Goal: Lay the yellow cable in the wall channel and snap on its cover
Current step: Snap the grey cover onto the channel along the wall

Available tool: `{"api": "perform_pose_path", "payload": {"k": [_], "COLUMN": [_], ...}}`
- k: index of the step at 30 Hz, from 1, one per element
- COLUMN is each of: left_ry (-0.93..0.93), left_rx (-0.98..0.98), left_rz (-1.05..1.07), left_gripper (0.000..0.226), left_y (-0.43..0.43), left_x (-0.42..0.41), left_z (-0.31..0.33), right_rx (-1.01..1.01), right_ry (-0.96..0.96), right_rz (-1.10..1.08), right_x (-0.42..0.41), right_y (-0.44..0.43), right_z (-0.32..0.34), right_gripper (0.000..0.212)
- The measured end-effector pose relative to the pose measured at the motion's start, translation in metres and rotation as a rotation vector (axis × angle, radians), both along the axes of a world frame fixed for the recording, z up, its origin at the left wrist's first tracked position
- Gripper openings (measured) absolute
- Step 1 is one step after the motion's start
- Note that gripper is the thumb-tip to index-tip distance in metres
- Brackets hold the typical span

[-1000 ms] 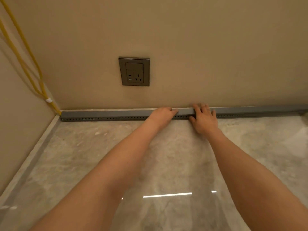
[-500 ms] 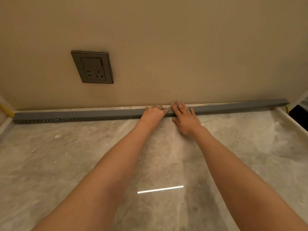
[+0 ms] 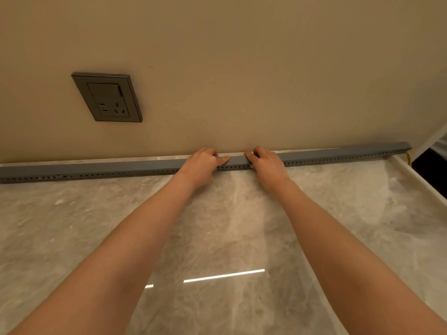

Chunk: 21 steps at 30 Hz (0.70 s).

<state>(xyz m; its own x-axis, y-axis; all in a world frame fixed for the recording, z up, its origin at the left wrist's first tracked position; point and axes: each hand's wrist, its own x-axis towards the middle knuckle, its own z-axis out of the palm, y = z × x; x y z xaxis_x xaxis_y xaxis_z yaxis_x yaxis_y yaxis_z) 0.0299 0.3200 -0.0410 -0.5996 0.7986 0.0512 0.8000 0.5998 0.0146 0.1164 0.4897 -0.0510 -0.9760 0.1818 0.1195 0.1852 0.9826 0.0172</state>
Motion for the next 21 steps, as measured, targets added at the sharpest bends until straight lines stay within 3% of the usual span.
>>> {"api": "perform_pose_path", "payload": {"k": [8,15,21], "left_ry": [-0.004,-0.002,0.012], "left_rx": [-0.042,-0.113,-0.066], "left_rz": [0.010,0.015,0.086], "left_gripper": [0.059,0.052,0.054], "left_y": [0.005,0.008,0.008], "left_x": [-0.005,-0.006,0.008], "left_z": [0.006,0.008,0.001], "right_rx": [-0.066,-0.097,-0.198], "right_ry": [-0.023,-0.079,0.038], "right_rz": [0.042,0.051,0.050], "right_x": [-0.006,-0.007,0.003], "right_y": [0.010,0.010,0.006], "right_z": [0.007,0.009,0.005], "right_gripper": [0.028,0.030,0.034]}}
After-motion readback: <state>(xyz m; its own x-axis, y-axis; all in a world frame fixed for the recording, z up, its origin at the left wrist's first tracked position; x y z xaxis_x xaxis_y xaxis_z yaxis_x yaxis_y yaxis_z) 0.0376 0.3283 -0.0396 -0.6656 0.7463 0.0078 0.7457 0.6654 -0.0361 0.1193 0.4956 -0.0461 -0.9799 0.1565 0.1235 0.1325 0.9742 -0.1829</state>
